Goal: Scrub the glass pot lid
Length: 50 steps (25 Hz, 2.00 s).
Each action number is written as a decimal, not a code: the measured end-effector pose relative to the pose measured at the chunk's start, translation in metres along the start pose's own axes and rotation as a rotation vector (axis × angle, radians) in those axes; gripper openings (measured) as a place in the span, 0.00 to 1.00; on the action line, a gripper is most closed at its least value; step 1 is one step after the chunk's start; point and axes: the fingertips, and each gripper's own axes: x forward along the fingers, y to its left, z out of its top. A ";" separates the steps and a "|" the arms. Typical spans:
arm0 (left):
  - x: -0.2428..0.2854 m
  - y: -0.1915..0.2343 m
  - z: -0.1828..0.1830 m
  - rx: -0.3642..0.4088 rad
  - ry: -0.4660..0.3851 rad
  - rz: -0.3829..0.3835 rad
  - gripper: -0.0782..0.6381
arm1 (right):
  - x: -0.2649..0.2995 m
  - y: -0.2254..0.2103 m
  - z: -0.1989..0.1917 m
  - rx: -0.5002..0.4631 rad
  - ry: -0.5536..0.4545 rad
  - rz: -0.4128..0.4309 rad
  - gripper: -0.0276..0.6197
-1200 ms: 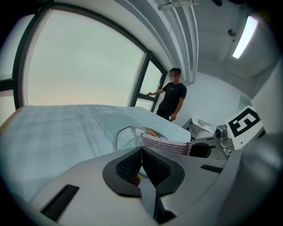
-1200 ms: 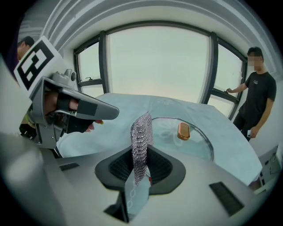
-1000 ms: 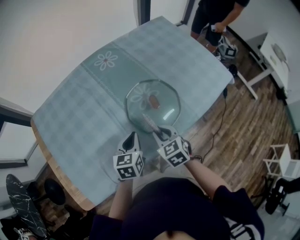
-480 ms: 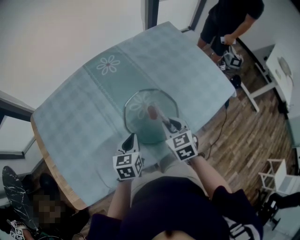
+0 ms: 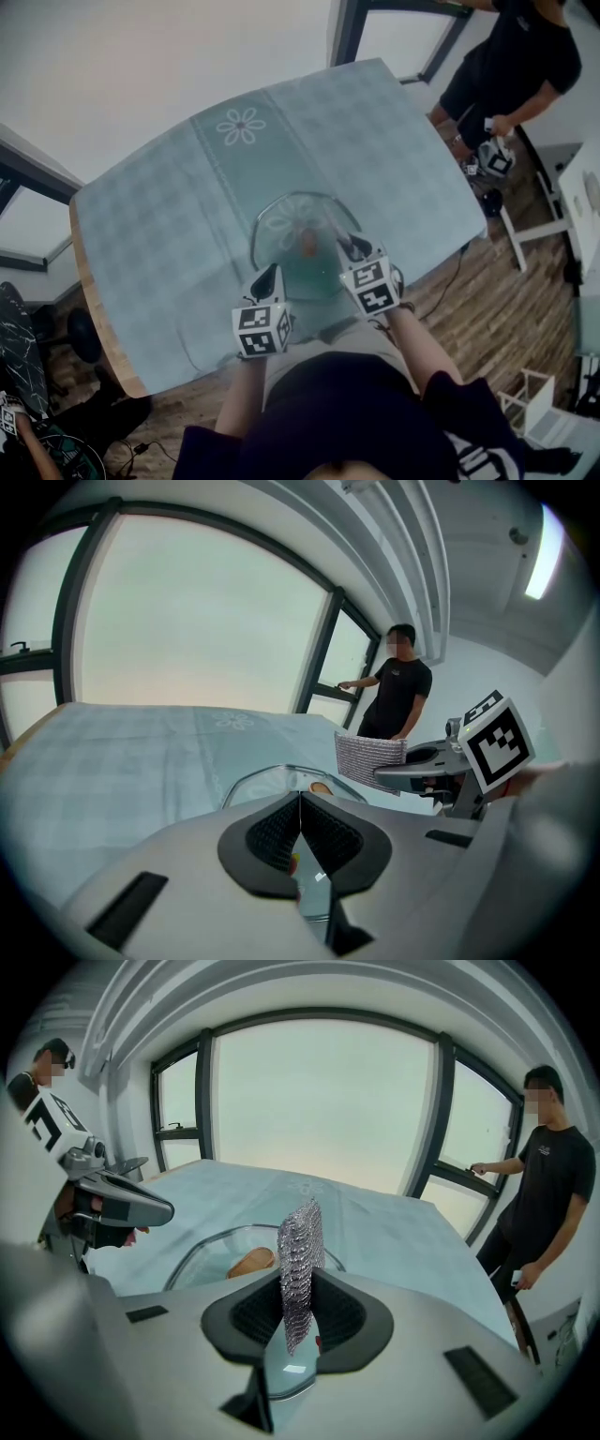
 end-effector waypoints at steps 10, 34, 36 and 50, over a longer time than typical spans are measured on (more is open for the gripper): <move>0.012 0.000 -0.006 -0.068 -0.005 0.105 0.11 | 0.034 -0.024 -0.006 -0.145 0.040 0.066 0.17; 0.019 0.003 -0.011 -0.141 -0.028 0.220 0.11 | 0.076 -0.028 -0.037 -0.413 0.129 0.158 0.17; 0.018 0.002 -0.011 -0.141 -0.029 0.223 0.11 | 0.074 -0.024 -0.043 -0.418 0.132 0.171 0.17; 0.020 -0.006 -0.013 -0.149 -0.035 0.220 0.11 | 0.058 -0.001 -0.067 -0.445 0.185 0.276 0.17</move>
